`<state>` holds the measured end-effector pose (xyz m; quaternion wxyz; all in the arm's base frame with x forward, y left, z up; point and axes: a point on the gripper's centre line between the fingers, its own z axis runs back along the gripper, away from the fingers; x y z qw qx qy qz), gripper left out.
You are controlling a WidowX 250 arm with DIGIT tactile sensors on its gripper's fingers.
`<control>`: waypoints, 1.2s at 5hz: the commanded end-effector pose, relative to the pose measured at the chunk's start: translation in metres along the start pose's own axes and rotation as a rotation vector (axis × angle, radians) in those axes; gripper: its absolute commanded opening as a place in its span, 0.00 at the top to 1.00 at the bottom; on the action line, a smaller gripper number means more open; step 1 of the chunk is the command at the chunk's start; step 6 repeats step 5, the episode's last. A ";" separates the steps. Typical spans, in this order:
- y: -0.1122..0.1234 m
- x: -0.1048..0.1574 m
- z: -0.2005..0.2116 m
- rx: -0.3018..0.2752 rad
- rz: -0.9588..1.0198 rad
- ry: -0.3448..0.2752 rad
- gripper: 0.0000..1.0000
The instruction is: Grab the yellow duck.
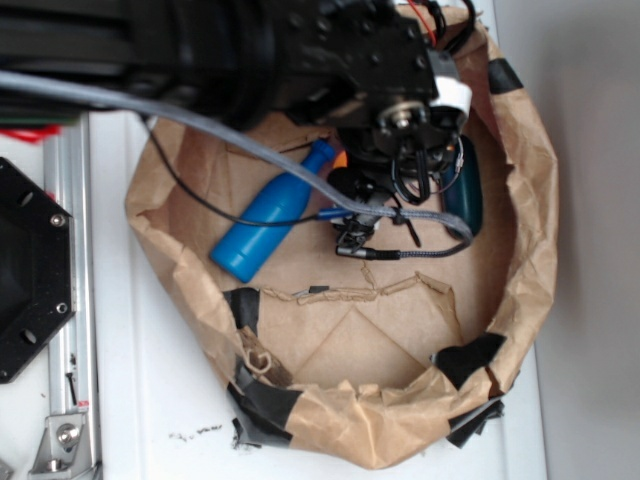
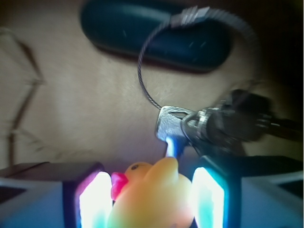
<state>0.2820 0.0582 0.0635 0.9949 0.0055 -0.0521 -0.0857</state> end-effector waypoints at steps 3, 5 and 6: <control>-0.064 0.022 0.114 -0.016 0.218 -0.012 1.00; -0.057 0.009 0.108 -0.092 0.363 -0.071 1.00; -0.057 0.009 0.108 -0.092 0.363 -0.071 1.00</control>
